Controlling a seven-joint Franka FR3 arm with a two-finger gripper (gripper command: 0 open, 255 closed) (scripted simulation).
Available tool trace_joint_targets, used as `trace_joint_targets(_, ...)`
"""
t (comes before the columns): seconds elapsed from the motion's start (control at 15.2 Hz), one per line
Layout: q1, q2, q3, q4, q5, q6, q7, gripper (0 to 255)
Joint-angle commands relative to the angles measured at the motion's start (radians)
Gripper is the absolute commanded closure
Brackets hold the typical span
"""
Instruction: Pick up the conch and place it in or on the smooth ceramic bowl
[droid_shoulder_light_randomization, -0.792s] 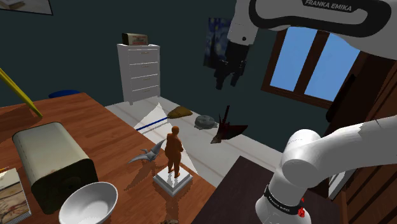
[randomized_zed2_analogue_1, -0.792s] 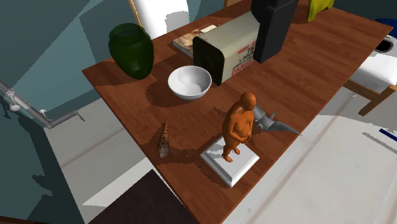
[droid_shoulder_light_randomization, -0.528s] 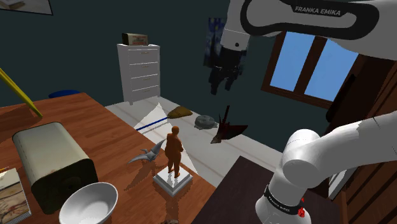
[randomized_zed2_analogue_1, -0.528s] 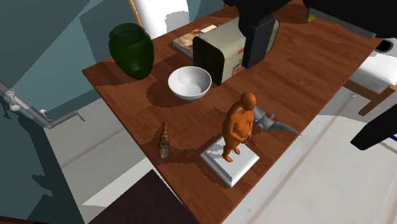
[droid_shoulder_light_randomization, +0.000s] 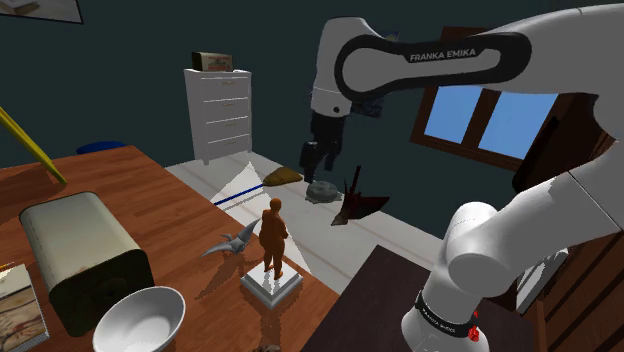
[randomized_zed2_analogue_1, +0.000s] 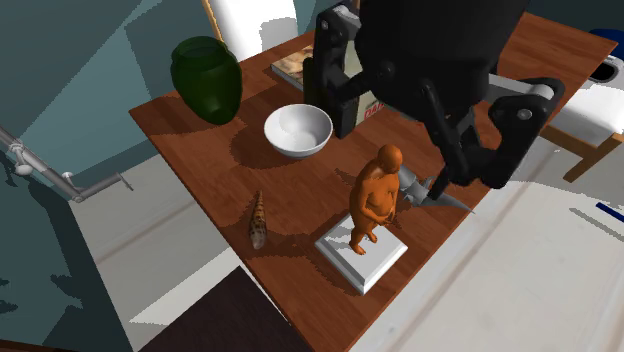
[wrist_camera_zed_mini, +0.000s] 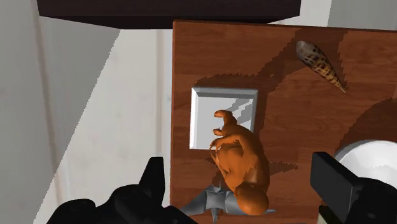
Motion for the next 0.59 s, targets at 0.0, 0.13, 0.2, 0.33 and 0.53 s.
trace_joint_targets(0.0, 0.017, 0.042, 0.013, -0.021, 0.007, 0.049, -0.016, 0)
trace_joint_targets(0.13, 0.034, 0.091, 0.029, -0.034, 0.014, 0.097, -0.027, 0)
trace_joint_targets(0.2, 0.043, 0.117, 0.037, -0.039, 0.018, 0.121, -0.033, 0)
trace_joint_targets(0.33, 0.059, 0.170, 0.053, -0.046, 0.023, 0.168, -0.044, 0)
trace_joint_targets(0.53, 0.082, 0.255, 0.079, -0.052, 0.029, 0.236, -0.060, 0)
